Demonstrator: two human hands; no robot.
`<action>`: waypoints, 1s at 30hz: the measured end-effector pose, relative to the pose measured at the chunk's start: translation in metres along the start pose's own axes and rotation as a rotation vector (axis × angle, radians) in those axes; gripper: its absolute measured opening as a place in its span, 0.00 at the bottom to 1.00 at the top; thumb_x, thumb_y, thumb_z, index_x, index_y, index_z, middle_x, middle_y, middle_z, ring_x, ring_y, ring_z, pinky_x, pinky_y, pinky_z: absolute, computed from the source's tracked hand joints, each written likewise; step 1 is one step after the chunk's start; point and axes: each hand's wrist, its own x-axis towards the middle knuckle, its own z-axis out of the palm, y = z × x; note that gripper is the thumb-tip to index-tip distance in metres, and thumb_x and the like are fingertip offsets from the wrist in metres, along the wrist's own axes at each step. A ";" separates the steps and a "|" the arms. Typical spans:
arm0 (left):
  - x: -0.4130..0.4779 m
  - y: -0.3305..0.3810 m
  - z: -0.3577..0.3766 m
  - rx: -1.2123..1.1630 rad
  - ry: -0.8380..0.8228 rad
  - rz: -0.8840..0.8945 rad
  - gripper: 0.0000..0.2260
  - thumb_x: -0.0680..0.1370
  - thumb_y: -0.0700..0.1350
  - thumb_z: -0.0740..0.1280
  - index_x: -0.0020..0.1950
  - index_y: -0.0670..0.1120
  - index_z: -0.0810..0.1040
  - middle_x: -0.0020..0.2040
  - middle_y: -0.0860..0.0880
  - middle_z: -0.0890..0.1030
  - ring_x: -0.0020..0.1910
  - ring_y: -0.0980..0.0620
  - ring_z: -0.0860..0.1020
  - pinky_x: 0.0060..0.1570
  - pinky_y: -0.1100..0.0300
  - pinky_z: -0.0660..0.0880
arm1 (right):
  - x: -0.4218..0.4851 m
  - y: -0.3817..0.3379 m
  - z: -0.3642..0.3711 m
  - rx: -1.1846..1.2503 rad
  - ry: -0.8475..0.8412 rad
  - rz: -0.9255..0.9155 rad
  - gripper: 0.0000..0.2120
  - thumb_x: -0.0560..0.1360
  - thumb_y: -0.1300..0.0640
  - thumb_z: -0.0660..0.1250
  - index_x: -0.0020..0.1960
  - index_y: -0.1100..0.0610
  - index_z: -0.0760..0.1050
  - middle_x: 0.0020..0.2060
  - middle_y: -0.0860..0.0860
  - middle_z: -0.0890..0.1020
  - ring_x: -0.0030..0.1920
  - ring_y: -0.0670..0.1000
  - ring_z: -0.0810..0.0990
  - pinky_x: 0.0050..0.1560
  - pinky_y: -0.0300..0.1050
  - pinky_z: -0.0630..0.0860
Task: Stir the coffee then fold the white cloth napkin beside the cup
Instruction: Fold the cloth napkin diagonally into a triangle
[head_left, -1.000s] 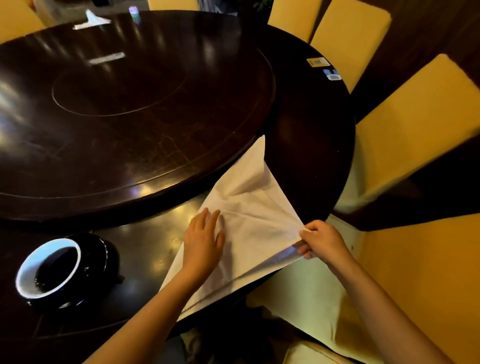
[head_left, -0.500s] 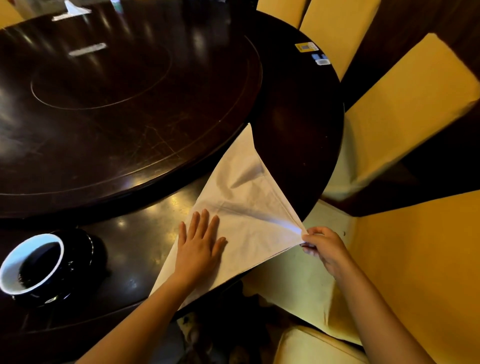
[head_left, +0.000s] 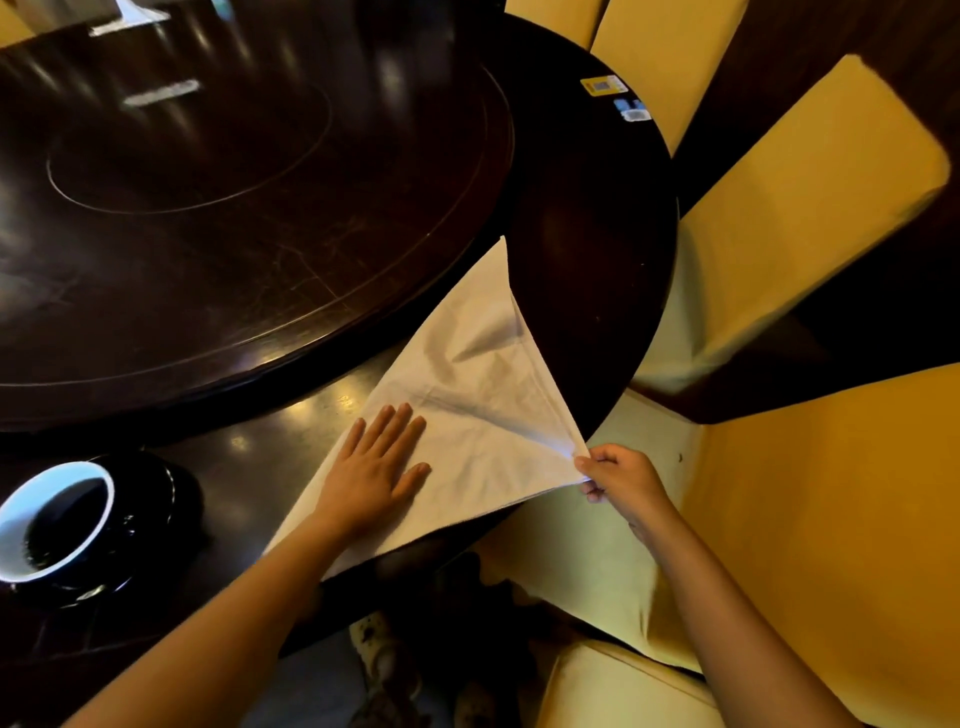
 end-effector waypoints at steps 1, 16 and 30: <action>0.003 -0.008 -0.005 0.001 0.002 0.021 0.36 0.70 0.70 0.32 0.74 0.55 0.44 0.75 0.52 0.44 0.75 0.50 0.43 0.74 0.48 0.41 | -0.003 0.001 0.005 -0.005 -0.020 0.007 0.08 0.74 0.63 0.67 0.36 0.58 0.73 0.30 0.55 0.78 0.28 0.50 0.76 0.31 0.40 0.76; 0.031 0.023 0.006 -0.013 0.087 -0.087 0.30 0.75 0.64 0.36 0.75 0.54 0.43 0.76 0.51 0.43 0.74 0.50 0.38 0.74 0.46 0.38 | 0.011 -0.031 0.002 -0.275 0.276 -0.224 0.09 0.75 0.55 0.65 0.48 0.62 0.76 0.39 0.54 0.77 0.40 0.53 0.74 0.40 0.42 0.66; 0.031 0.019 0.007 -0.017 0.074 -0.054 0.28 0.75 0.63 0.36 0.73 0.55 0.39 0.76 0.52 0.41 0.74 0.50 0.37 0.73 0.45 0.37 | 0.120 -0.102 0.057 -0.569 0.194 -0.250 0.26 0.77 0.50 0.62 0.25 0.54 0.55 0.24 0.51 0.57 0.26 0.50 0.55 0.27 0.43 0.53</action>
